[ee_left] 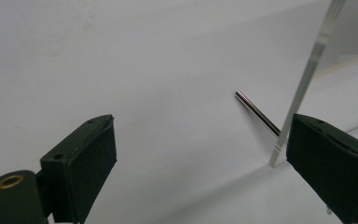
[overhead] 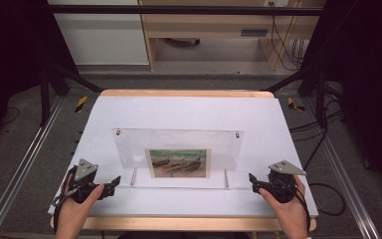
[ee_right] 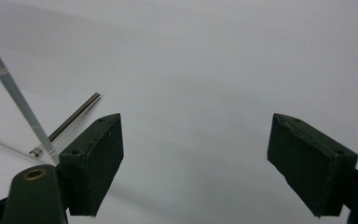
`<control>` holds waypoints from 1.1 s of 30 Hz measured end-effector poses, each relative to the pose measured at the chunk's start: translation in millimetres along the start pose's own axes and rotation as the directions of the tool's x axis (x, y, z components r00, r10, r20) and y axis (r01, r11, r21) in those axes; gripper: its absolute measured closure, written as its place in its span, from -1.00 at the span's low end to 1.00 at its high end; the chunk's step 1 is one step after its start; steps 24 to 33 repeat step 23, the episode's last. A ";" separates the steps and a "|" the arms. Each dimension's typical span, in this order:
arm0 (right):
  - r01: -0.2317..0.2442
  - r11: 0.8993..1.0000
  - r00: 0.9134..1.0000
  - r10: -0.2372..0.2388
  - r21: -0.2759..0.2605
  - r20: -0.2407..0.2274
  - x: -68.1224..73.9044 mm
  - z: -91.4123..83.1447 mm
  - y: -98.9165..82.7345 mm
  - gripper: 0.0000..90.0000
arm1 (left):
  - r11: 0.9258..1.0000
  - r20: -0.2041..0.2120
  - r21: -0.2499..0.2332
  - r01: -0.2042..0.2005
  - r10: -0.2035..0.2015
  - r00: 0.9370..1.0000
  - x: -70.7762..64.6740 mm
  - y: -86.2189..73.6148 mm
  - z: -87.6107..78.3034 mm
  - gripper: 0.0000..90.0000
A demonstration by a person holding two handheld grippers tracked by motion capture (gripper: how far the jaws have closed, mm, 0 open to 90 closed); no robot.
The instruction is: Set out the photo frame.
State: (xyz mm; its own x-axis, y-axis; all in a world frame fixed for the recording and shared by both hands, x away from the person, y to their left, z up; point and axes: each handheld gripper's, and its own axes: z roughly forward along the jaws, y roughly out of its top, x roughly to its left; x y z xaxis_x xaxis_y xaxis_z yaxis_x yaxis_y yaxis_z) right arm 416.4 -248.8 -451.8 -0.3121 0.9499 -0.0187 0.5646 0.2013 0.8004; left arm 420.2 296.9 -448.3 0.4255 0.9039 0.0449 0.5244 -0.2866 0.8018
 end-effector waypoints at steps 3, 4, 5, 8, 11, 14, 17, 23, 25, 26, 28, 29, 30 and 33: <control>-0.007 1.000 1.000 0.007 0.004 0.008 -3.9 4.5 0.3 -0.62 | 1.000 -0.025 -0.009 0.008 -0.008 1.000 6.0 0.1 3.7 -0.83; -0.006 1.000 1.000 0.006 0.004 0.011 -5.8 6.1 0.4 -0.64 | 1.000 -0.030 -0.005 0.013 -0.013 0.999 8.4 0.0 4.7 -0.83; -0.007 1.000 1.000 0.006 0.005 0.021 -7.8 7.9 0.5 -0.64 | 1.000 -0.033 -0.004 0.018 -0.018 0.999 10.0 -0.1 5.6 -0.83; -0.010 1.000 1.000 0.010 0.006 0.025 -12.6 12.4 1.0 -0.67 | 0.999 -0.044 -0.008 0.032 -0.032 0.999 16.7 -0.8 8.6 -0.83; 0.002 1.000 0.999 -0.003 0.011 0.037 -16.3 17.9 1.6 -0.71 | 0.999 -0.061 -0.015 0.043 -0.044 0.997 22.5 -0.6 11.8 -0.83; 0.018 1.000 0.998 -0.018 0.013 0.055 -20.2 25.6 3.6 -0.71 | 0.999 -0.081 -0.016 0.049 -0.050 0.995 29.2 0.0 16.1 -0.83; 0.034 0.999 0.997 -0.035 0.019 0.068 -21.6 31.3 6.5 -0.71 | 0.998 -0.108 -0.021 0.059 -0.061 0.992 34.7 0.0 20.8 -0.83; 0.049 0.998 0.996 -0.052 0.043 0.074 -22.4 32.2 4.8 -0.65 | 1.000 -0.130 -0.020 0.018 -0.020 0.991 33.4 0.0 22.3 -0.85; 0.049 0.998 0.996 -0.052 0.043 0.074 -22.4 32.2 4.8 -0.65 | 1.000 -0.130 -0.020 0.018 -0.020 0.991 33.4 0.0 22.3 -0.85; 0.049 0.998 0.996 -0.052 0.043 0.074 -22.4 32.2 4.8 -0.65 | 1.000 -0.130 -0.020 0.018 -0.020 0.991 33.4 0.0 22.3 -0.85; 0.049 0.998 0.996 -0.052 0.043 0.074 -22.4 32.2 4.8 -0.65 | 1.000 -0.130 -0.020 0.018 -0.020 0.991 33.4 0.0 22.3 -0.85; 0.049 0.998 0.996 -0.052 0.043 0.074 -22.4 32.2 4.8 -0.65 | 1.000 -0.130 -0.020 0.018 -0.020 0.991 33.4 0.0 22.3 -0.85; 0.049 0.998 0.996 -0.052 0.043 0.074 -22.4 32.2 4.8 -0.65 | 1.000 -0.130 -0.020 0.018 -0.020 0.991 33.4 0.0 22.3 -0.85; 0.049 0.998 0.996 -0.052 0.043 0.074 -22.4 32.2 4.8 -0.65 | 1.000 -0.130 -0.020 0.018 -0.020 0.991 33.4 0.0 22.3 -0.85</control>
